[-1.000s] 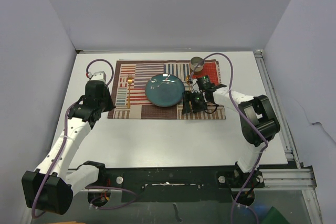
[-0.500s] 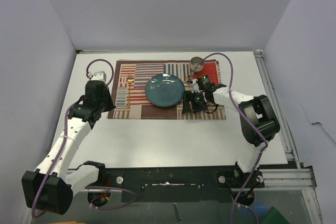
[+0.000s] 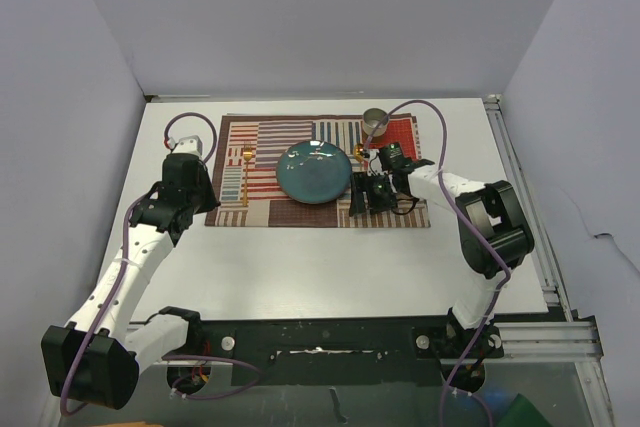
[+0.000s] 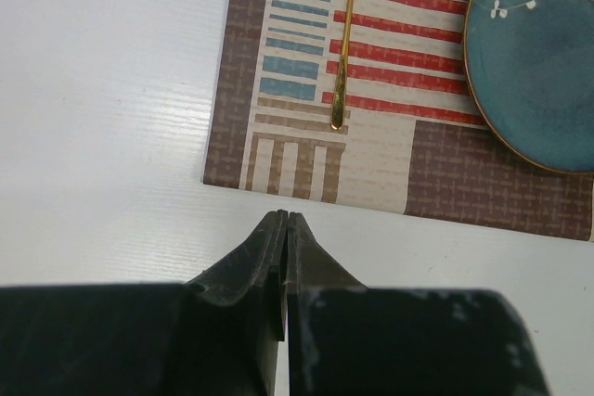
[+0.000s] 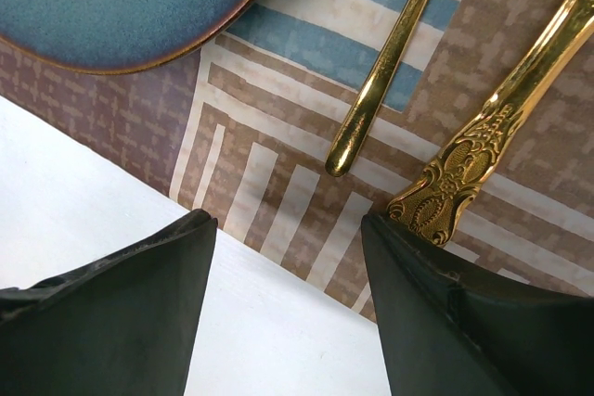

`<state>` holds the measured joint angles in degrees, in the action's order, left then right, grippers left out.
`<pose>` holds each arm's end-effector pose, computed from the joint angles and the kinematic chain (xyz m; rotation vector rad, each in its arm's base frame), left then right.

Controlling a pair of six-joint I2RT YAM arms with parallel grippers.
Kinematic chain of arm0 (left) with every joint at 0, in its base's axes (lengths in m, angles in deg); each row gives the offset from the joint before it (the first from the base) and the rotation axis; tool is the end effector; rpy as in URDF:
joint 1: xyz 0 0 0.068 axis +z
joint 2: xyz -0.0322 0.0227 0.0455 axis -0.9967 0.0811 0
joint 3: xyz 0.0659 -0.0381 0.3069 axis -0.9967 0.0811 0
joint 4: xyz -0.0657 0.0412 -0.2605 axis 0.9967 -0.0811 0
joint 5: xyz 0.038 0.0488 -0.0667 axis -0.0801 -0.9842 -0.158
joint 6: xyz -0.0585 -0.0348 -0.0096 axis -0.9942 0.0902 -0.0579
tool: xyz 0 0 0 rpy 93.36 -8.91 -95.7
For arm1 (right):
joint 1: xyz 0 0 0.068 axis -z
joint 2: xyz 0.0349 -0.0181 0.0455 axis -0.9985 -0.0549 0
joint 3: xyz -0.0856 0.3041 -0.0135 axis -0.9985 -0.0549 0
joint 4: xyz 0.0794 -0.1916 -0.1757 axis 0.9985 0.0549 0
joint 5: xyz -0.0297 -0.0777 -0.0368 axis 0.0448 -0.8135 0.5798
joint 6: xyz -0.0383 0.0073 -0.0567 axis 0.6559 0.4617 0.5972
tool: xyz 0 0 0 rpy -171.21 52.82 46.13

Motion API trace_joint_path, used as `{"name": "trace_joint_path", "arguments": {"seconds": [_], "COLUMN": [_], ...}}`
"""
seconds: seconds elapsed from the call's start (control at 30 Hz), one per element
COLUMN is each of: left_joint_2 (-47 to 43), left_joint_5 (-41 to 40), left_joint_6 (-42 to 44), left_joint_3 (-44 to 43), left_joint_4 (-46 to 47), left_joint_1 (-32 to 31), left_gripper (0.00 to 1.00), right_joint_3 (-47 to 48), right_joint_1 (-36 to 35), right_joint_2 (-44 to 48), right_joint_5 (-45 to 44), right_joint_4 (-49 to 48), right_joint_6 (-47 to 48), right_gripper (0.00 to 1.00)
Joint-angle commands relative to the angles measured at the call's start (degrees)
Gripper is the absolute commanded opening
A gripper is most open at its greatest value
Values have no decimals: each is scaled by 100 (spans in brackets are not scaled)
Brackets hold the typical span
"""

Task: Set the dinner table for one person
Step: Reset both arms

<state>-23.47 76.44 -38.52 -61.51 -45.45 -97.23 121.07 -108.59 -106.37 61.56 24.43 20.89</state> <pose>0.2243 -0.0371 0.3098 -0.2626 2.2658 -0.0917 0.3490 0.1582 0.1787 -0.2364 2.7463 0.6332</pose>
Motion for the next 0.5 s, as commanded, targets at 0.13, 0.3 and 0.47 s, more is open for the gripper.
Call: {"name": "trace_joint_path", "arguments": {"seconds": [0.13,0.3,0.47], "left_joint_2": [-7,-9,4], "left_joint_5": [70,70,78], "left_joint_6": [63,63,63], "left_joint_3": [-47,-50,-49], "left_joint_4": [277,277,277], "left_joint_1": [28,28,28], "left_gripper": [0,0,0], "right_joint_3": [160,118,247], "right_joint_1": [77,65,-194], "right_joint_2": [-44,97,567], "right_joint_5": [-102,-36,-311], "right_joint_4": [39,20,221], "right_joint_6": [179,135,144], "right_gripper": [66,66,66]}}
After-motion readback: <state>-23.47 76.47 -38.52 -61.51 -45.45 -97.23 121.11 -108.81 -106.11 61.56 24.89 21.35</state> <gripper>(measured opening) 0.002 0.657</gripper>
